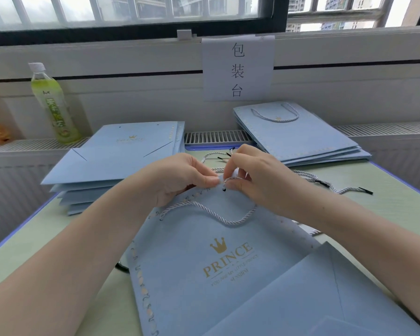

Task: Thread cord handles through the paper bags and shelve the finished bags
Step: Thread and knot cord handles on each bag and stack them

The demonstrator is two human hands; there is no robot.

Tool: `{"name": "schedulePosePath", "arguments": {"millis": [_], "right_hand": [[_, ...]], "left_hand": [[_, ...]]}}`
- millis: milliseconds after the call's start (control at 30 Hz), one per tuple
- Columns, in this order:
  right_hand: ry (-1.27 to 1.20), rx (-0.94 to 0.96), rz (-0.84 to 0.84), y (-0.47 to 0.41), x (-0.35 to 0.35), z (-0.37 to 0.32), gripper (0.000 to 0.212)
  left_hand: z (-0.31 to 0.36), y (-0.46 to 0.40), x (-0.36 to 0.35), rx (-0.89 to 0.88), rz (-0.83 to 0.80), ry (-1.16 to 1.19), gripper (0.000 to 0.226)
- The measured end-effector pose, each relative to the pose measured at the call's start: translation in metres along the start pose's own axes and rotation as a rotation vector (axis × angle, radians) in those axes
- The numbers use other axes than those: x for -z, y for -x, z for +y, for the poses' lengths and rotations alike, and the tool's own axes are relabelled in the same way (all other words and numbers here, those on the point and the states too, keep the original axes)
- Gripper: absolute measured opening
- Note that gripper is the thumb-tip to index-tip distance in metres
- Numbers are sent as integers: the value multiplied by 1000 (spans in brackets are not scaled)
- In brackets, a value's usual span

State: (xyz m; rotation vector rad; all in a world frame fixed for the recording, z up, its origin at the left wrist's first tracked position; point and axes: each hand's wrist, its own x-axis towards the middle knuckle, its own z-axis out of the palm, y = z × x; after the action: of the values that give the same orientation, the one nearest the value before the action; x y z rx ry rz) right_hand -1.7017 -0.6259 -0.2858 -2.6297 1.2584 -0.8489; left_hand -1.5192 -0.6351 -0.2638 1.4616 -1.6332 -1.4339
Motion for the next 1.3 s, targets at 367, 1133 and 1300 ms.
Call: {"name": "schedulePosePath", "arguments": {"millis": [367, 1133, 1300], "right_hand": [[-39, 10, -33, 1, -1, 3, 11], [-423, -206, 356, -3, 17, -3, 10], [-35, -367, -36, -1, 32, 6, 32]], "left_hand": [[-1, 0, -2, 41, -9, 63, 15], [-2, -5, -9, -340, 392, -495, 24], [6, 1, -5, -479, 625, -409, 16]]}}
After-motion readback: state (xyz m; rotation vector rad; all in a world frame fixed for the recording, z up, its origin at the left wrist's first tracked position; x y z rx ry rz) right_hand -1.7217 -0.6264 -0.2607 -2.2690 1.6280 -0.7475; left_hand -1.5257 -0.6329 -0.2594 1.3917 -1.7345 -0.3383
